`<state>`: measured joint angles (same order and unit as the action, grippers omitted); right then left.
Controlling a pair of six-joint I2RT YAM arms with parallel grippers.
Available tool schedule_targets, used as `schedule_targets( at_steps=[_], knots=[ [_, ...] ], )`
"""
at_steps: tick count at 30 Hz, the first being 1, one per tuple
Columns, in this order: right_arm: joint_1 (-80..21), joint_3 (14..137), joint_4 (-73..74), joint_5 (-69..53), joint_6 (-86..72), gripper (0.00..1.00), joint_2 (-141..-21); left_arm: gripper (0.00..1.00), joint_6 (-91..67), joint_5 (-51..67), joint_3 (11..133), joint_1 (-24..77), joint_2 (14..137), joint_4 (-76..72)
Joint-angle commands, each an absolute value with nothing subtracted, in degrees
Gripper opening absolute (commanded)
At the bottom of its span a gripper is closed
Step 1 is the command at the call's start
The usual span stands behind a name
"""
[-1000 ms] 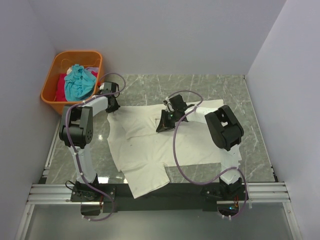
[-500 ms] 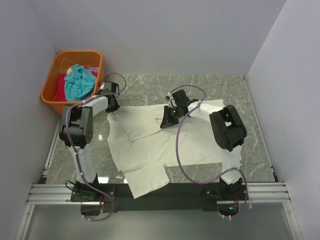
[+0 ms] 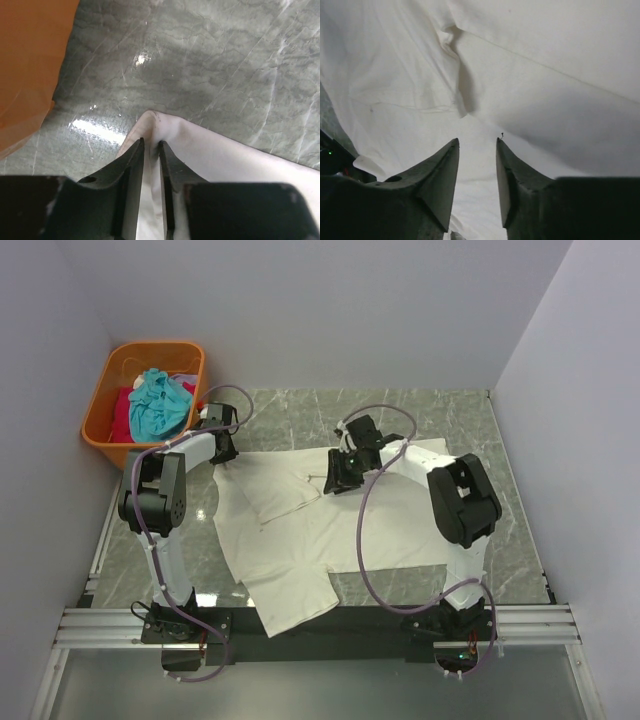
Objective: Fold and stack the t-shirts
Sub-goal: Fold the tshirt
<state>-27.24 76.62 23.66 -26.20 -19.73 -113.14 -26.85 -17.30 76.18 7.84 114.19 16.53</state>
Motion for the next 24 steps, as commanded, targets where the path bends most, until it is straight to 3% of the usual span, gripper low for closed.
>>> schedule_targets(
  at_steps=[1,9,14,15,20,24],
  knots=[
    [-29.2,77.9,21.2,-24.6,-18.8,0.46,-105.4,0.26,-25.6,-18.6,76.1,7.3,113.0,14.3],
    [-38.1,78.1,14.9,-19.7,-20.3,0.5,-105.5,0.28,-25.3,-18.4,75.9,7.4,112.9,14.2],
    [-37.1,80.3,18.0,-14.2,-20.2,0.51,-106.1,0.41,-25.4,-18.9,76.0,7.4,111.2,15.2],
    [-36.6,80.2,18.4,-13.4,-20.0,0.51,-105.2,0.47,-25.7,-18.8,75.9,7.5,109.7,15.3],
    [-26.0,76.6,18.0,-13.9,-20.2,0.53,-100.9,0.6,-28.1,-17.2,77.3,7.7,105.0,19.1],
    [-15.5,74.8,16.4,-16.7,-21.6,0.53,-99.1,0.62,-33.2,-15.7,78.3,9.8,100.4,22.7]
  ],
)
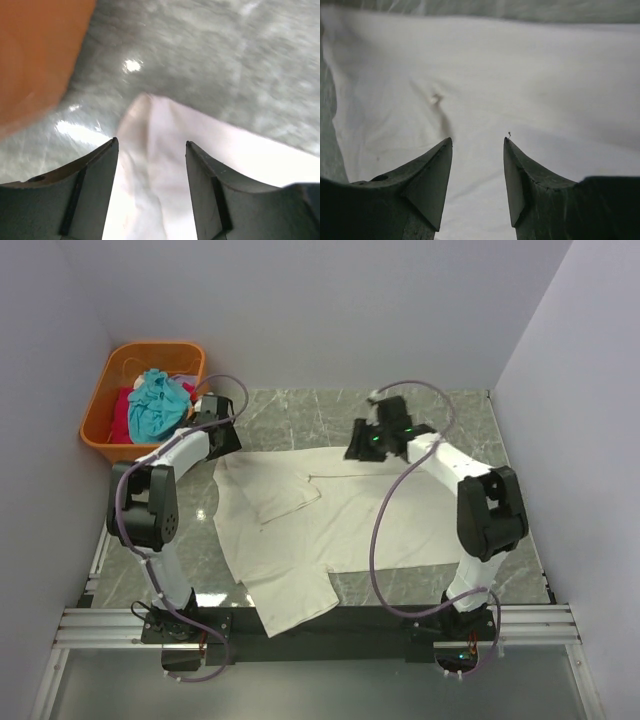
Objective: Fold and stack the t-shirts
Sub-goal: Fold the tshirt
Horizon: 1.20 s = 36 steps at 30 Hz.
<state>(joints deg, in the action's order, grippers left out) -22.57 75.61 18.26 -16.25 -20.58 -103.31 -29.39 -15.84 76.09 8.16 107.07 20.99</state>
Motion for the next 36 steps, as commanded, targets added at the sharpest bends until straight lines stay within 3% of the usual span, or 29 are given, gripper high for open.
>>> schedule_targets(
  at_steps=[1,7,12,25,31,36],
  knots=[
    [-13.0,74.8,15.4,-17.5,-22.8,0.53,-99.1,0.62,-33.9,-15.6,78.0,10.5,99.7,22.6],
    [2.4,75.8,10.0,-25.4,-29.7,0.49,-105.6,0.51,-37.4,-12.0,80.9,13.0,103.6,20.9],
    [9.2,77.4,7.1,-26.4,-33.5,0.48,-112.9,0.45,-37.4,-12.6,84.5,13.1,112.0,20.7],
    [15.4,92.0,22.1,-16.4,-33.9,0.47,-125.8,0.46,-37.4,-10.9,92.3,12.9,125.5,23.0],
    [16.1,105.5,30.1,-13.1,-31.6,0.47,-132.4,0.48,-36.8,-9.2,99.9,12.9,131.4,24.6],
    [16.8,109.7,30.6,-11.7,-29.8,0.48,-133.9,0.53,-36.4,-7.4,107.7,12.9,134.1,25.2]
  ],
)
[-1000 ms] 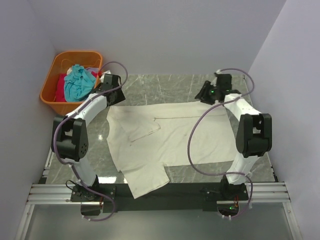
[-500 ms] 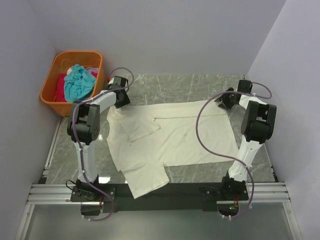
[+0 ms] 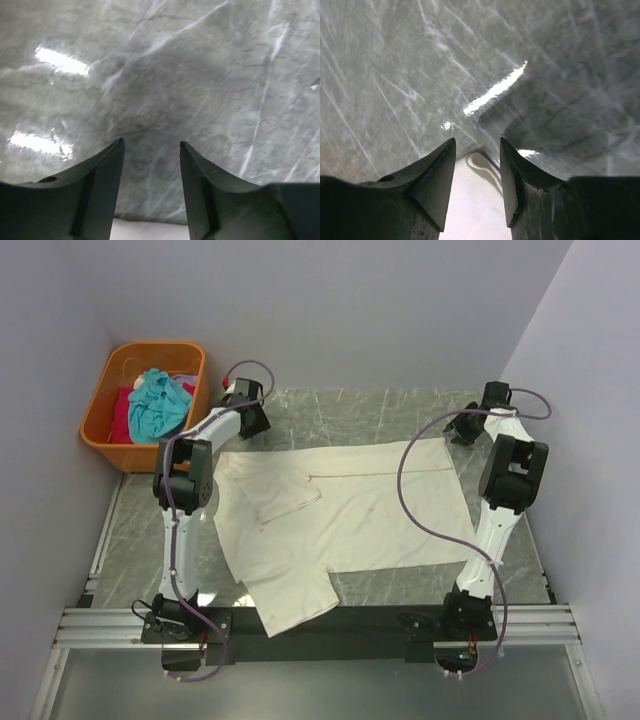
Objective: Fold and stack the t-shirts
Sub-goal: Fold the tshirt
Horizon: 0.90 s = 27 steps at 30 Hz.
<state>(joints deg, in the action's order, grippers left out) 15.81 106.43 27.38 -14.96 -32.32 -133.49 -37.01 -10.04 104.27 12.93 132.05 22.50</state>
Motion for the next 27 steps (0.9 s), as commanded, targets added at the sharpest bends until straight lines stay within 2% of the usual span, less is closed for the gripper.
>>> schedule_targets(
  at_steps=[1,6,7,10,11,14,19,23,27],
  knots=[
    [16.9,110.6,30.7,-11.6,-29.1,0.48,-133.5,0.55,-36.2,-7.2,108.3,12.9,133.7,25.0],
    [15.6,107.0,28.6,-7.7,-25.6,0.48,-123.6,0.67,-35.7,-9.1,105.0,12.9,122.2,22.1],
    [15.1,104.4,28.5,-6.7,-25.2,0.48,-121.7,0.73,-35.9,-9.4,103.6,12.9,119.9,21.6],
    [13.2,98.9,29.9,-2.4,-24.2,0.5,-114.5,0.82,-36.3,-10.6,98.5,13.4,110.3,22.7],
    [12.6,97.2,30.6,-1.5,-23.7,0.55,-110.9,0.84,-36.5,-11.2,95.3,14.2,105.6,23.1],
    [9.5,90.1,33.6,2.1,-22.6,0.63,-103.6,0.84,-38.3,-14.8,89.1,16.3,97.0,28.8],
    [4.3,73.2,36.0,4.0,-23.2,0.63,-91.4,0.77,-44.3,-14.9,72.0,18.8,82.2,35.9],
    [1.1,62.1,35.7,4.2,-24.5,0.62,-80.5,0.74,-48.9,-15.0,56.1,22.1,68.1,40.5],
    [-2.1,53.9,30.6,3.5,-25.2,0.51,-75.8,0.72,-50.9,-14.2,47.1,22.7,61.4,39.0]
  ],
)
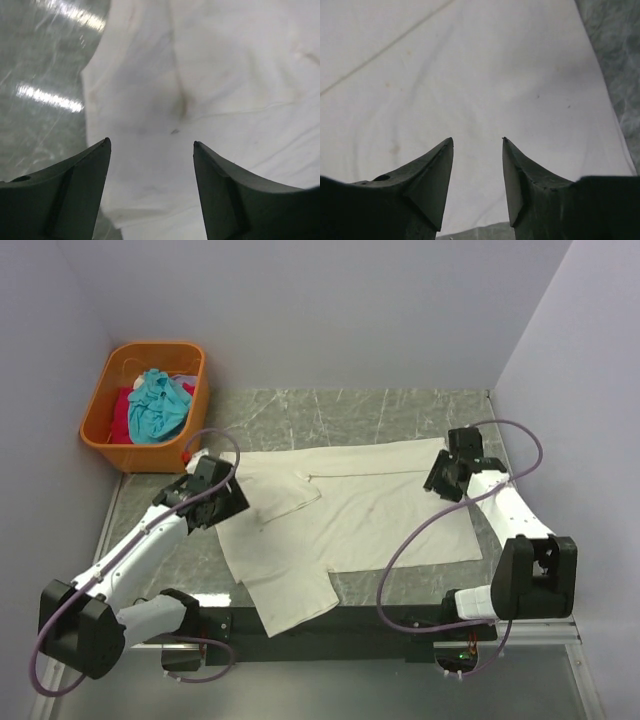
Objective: Fold and stack the t-shirts
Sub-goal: Fold the tshirt
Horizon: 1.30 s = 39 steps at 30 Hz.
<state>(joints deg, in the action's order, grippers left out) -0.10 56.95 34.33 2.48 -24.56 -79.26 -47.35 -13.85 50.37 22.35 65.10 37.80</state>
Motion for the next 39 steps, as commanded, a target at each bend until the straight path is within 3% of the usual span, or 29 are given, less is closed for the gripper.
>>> schedule_targets(
  at_steps=[1,23,34,39],
  knots=[
    [-2.9,53.6,30.1,3.0,-25.3,0.5,-76.9,0.72,-50.9,-14.4,46.0,22.7,61.2,38.2],
    [-5.6,57.6,27.6,4.0,-23.7,0.49,-97.1,0.67,-47.6,-14.7,55.4,22.7,93.2,26.4],
    [-1.1,68.5,27.7,4.4,-23.6,0.47,-107.4,0.66,-44.6,-15.6,72.0,21.7,109.1,28.4],
    [-0.5,70.4,29.5,4.0,-23.4,0.47,-104.2,0.68,-44.0,-16.2,75.8,20.7,108.6,31.0]
  ],
)
